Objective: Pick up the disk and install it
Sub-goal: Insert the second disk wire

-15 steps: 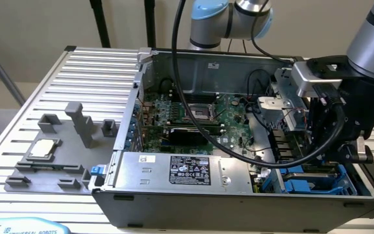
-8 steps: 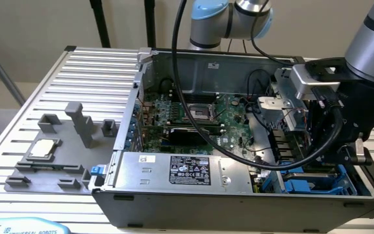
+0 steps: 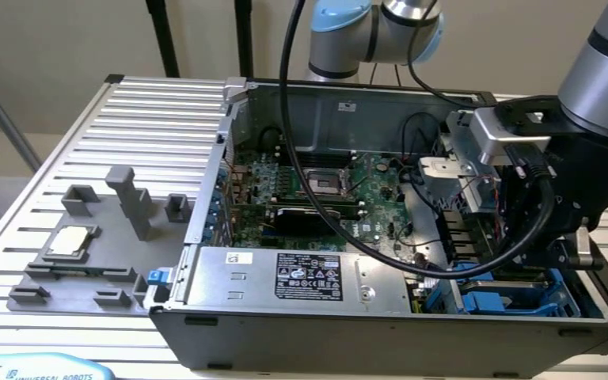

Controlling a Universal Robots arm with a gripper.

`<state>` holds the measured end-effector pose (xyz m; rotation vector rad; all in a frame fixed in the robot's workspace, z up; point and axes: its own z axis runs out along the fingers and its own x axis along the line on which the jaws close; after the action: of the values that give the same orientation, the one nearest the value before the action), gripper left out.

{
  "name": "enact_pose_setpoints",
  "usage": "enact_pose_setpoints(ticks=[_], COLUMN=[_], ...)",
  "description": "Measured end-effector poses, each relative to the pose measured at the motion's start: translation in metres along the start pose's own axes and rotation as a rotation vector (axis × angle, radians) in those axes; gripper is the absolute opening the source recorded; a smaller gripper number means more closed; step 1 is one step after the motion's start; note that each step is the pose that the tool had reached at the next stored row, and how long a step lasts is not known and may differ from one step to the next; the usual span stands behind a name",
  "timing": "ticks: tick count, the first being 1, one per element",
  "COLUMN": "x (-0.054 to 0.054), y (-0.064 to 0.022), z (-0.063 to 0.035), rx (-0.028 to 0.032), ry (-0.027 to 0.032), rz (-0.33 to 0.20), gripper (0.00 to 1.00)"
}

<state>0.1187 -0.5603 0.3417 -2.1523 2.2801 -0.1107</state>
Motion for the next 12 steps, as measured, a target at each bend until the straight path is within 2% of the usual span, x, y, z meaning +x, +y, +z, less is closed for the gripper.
enact_pose_setpoints(ticks=[12], x=[-0.0005], y=[0.0011], z=[0.0009], rx=[0.0053], ry=[-0.0012], rz=[0.0], gripper=[0.16])
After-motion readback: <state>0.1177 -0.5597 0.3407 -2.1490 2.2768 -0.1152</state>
